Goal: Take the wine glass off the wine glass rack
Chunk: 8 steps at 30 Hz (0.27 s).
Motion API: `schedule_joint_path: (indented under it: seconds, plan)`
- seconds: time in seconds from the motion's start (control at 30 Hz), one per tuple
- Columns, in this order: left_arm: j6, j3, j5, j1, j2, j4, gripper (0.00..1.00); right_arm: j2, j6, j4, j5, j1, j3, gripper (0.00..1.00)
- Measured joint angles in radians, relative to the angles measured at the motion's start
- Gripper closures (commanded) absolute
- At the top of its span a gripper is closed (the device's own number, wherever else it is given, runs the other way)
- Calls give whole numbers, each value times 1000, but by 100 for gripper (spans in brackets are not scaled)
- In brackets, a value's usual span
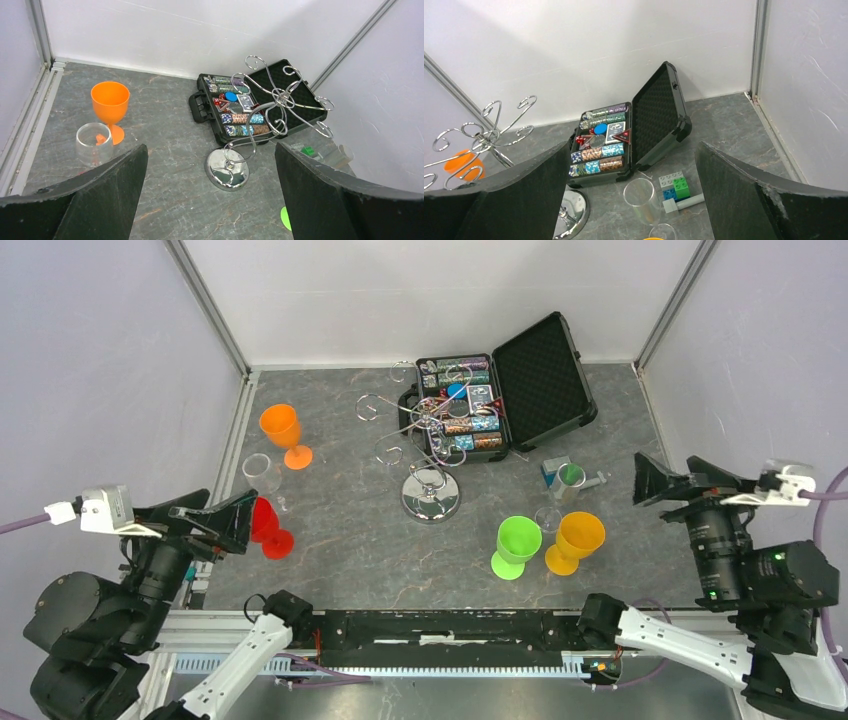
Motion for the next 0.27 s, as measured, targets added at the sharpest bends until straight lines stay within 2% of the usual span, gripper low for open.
schedule_joint_path:
  seconds: [0.27]
  plan:
    - [1,2,-2,3,-3,-19,0,-79,12,5,11,0,-37,2]
